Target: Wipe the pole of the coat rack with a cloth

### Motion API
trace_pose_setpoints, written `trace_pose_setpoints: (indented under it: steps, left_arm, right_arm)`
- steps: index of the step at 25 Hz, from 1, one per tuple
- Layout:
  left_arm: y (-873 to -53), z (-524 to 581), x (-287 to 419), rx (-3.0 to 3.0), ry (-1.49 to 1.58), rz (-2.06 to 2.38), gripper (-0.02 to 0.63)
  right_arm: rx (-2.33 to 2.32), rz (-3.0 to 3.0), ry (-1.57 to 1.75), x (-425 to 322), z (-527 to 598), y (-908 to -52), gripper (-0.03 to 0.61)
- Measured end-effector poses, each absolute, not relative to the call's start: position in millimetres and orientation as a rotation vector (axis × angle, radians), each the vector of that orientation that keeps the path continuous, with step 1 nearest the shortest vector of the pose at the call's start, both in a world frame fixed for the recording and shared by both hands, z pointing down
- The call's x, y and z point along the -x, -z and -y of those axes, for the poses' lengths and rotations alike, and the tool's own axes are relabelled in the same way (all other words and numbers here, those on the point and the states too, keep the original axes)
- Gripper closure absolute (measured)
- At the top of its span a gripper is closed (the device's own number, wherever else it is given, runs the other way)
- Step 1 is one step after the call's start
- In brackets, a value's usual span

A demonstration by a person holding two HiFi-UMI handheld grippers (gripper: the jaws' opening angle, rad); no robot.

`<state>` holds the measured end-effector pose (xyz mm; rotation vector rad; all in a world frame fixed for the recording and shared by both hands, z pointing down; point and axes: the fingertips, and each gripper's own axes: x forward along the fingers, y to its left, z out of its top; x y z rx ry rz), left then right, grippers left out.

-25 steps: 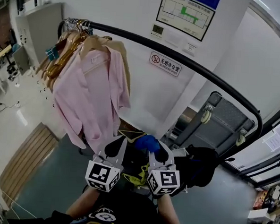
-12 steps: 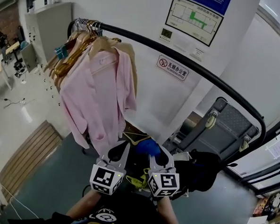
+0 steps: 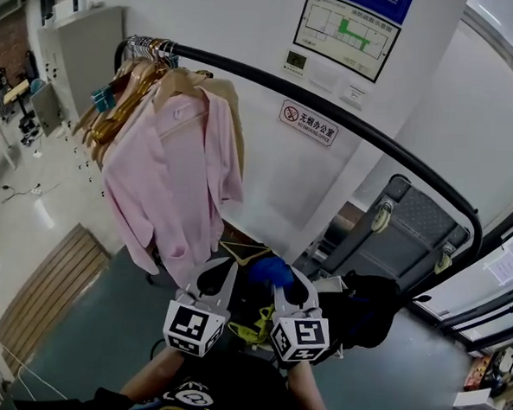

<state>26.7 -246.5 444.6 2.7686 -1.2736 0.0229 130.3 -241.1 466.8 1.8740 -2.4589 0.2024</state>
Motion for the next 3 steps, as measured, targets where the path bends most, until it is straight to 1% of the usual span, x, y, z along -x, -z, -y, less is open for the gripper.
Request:
trace_pose_setpoints:
  steps: [3]
  left_arm:
    - [-444.6, 247.1, -26.5, -2.767, -0.024, 1.268, 0.609]
  right_arm:
    - [-1.873, 2.458, -0.207, -129.9, 241.1, -467.3, 0.515]
